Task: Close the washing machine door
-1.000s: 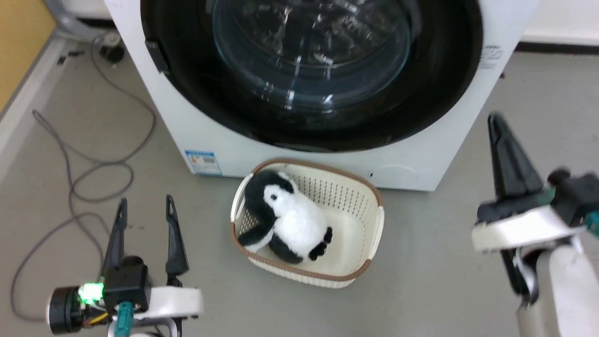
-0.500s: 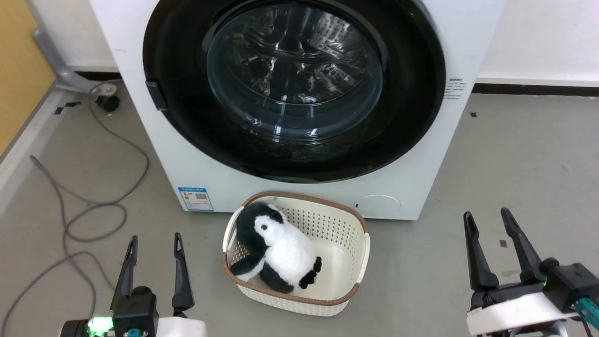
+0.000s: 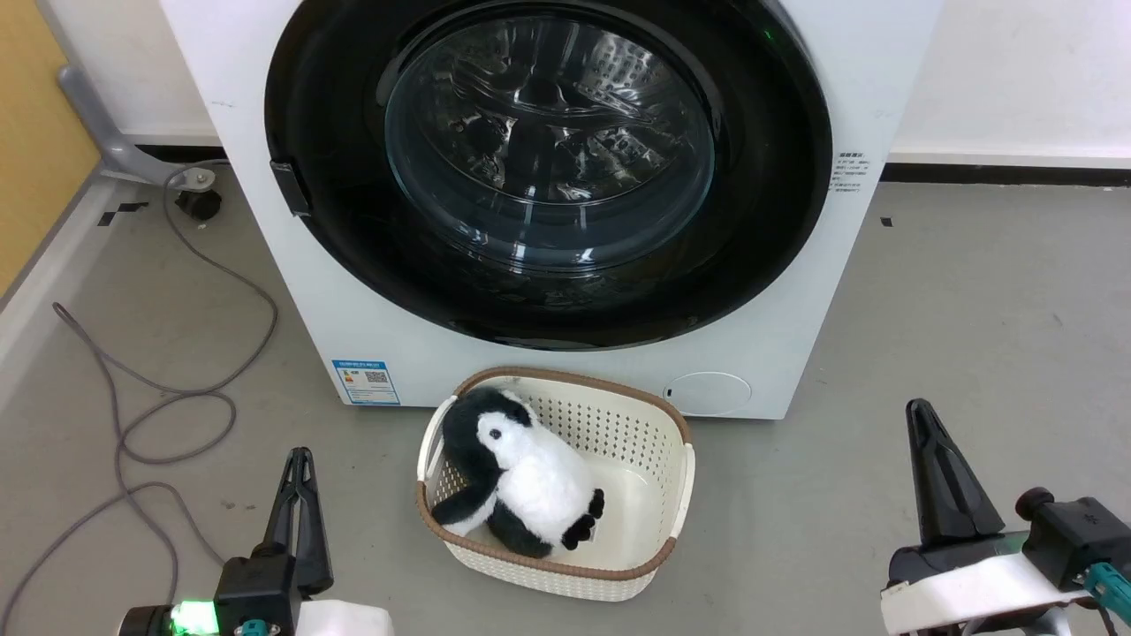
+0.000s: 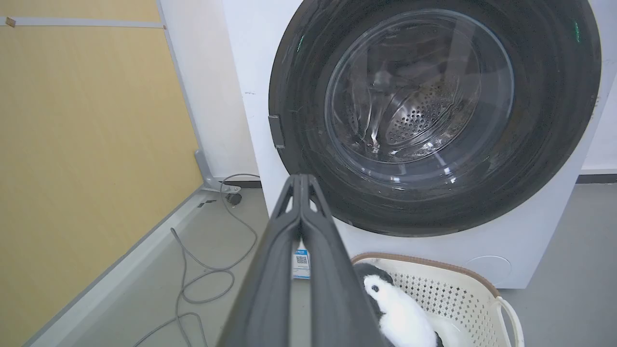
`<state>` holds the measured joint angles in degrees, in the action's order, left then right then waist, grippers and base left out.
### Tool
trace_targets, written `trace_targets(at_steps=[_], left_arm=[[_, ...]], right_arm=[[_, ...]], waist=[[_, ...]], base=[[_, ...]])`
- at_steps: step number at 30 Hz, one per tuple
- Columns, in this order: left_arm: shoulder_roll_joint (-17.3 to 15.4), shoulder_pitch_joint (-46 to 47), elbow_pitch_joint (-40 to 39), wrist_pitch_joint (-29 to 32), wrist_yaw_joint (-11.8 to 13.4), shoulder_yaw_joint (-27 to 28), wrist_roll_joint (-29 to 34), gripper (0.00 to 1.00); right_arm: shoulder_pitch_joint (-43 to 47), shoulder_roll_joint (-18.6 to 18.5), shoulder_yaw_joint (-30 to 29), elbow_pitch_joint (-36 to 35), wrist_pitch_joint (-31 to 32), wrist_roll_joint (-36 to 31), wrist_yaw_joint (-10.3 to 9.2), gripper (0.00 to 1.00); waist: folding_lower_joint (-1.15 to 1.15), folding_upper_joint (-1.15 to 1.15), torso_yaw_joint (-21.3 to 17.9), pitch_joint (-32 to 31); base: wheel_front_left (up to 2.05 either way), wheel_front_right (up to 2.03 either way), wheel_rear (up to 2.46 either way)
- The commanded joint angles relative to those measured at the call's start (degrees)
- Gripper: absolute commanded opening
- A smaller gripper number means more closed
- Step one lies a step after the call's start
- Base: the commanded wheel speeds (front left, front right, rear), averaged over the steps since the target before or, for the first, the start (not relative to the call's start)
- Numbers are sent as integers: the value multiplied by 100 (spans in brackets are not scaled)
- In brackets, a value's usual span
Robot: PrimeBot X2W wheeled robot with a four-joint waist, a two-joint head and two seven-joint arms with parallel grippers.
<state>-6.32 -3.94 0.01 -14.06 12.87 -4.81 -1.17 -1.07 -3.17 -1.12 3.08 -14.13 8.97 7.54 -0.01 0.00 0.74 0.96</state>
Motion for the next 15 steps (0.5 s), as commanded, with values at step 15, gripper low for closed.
trace_targets(at_steps=[15], left_arm=[[46,67,0,190,-186,74,19,0]], right_arm=[[18,5,18,-52,192,-139,-1,0]], waist=[[1,0,-9,-12]], base=[[0,0,0]])
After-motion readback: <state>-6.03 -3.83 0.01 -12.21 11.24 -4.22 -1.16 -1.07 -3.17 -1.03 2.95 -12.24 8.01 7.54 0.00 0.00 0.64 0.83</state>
